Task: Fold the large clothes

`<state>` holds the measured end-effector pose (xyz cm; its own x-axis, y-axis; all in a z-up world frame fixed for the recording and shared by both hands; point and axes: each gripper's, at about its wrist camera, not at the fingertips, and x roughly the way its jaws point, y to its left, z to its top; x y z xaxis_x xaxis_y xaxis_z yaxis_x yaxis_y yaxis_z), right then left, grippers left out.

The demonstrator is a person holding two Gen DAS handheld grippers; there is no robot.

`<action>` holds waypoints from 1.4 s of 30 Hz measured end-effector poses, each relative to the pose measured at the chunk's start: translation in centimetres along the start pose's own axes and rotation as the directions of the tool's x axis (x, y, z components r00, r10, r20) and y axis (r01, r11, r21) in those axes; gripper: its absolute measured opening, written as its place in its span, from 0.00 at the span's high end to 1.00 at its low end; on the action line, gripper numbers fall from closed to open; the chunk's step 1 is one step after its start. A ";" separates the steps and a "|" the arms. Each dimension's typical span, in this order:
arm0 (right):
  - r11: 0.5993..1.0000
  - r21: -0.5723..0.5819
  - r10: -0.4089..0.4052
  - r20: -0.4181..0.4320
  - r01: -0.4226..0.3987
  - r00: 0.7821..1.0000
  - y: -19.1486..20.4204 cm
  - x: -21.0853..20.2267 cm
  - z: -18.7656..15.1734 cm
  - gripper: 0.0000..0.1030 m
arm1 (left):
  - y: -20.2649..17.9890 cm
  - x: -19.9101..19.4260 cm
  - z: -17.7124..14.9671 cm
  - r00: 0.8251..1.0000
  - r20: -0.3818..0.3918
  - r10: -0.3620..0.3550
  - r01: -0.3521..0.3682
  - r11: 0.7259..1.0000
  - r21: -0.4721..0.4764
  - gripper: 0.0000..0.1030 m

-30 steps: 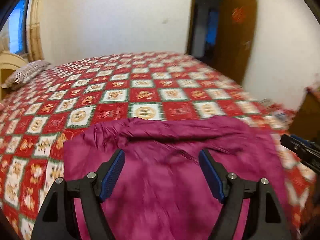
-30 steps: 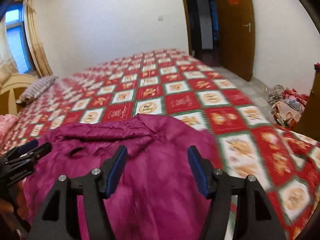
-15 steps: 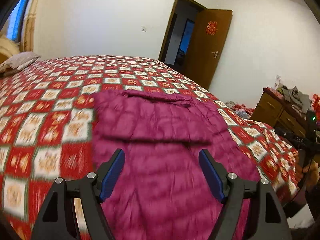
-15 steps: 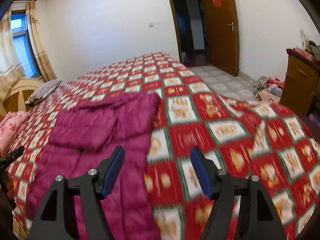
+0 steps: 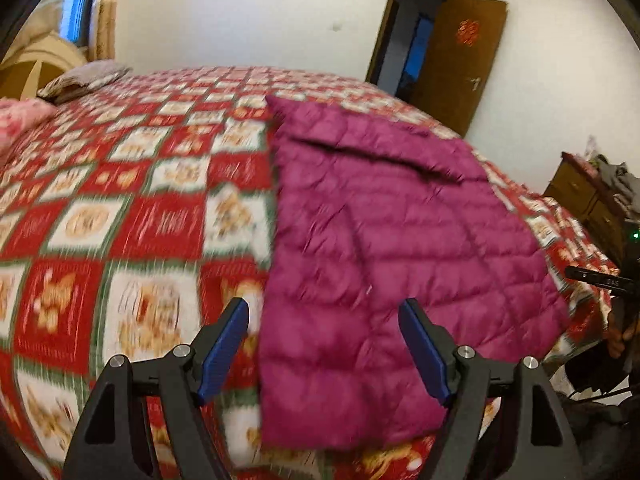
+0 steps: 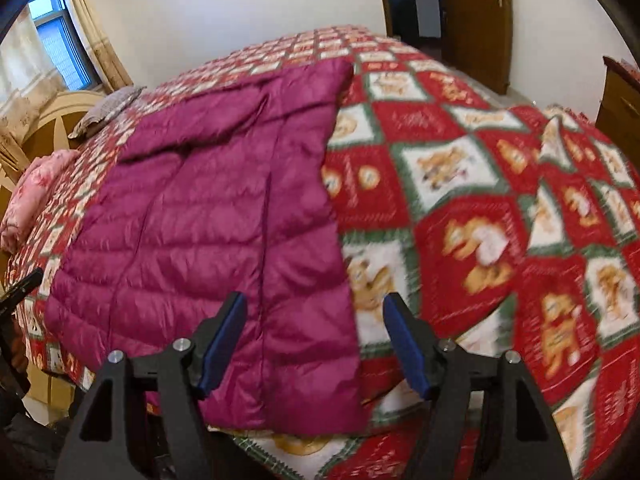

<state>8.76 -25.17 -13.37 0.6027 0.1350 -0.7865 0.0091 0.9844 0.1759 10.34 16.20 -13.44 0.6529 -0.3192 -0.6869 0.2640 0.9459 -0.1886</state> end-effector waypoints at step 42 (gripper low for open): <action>0.957 -0.011 0.291 0.062 -0.290 0.955 1.5 -7.1 -1.3 0.89 | -4.4 -7.5 0.0 0.909 0.147 -0.390 0.371 0.918 0.144 0.94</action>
<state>3.48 -24.47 -8.26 0.6277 0.4079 -0.6630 -0.1749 0.9039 0.3904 4.23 14.44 -7.45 0.5947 -0.6679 -0.4474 0.5864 0.7411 -0.3270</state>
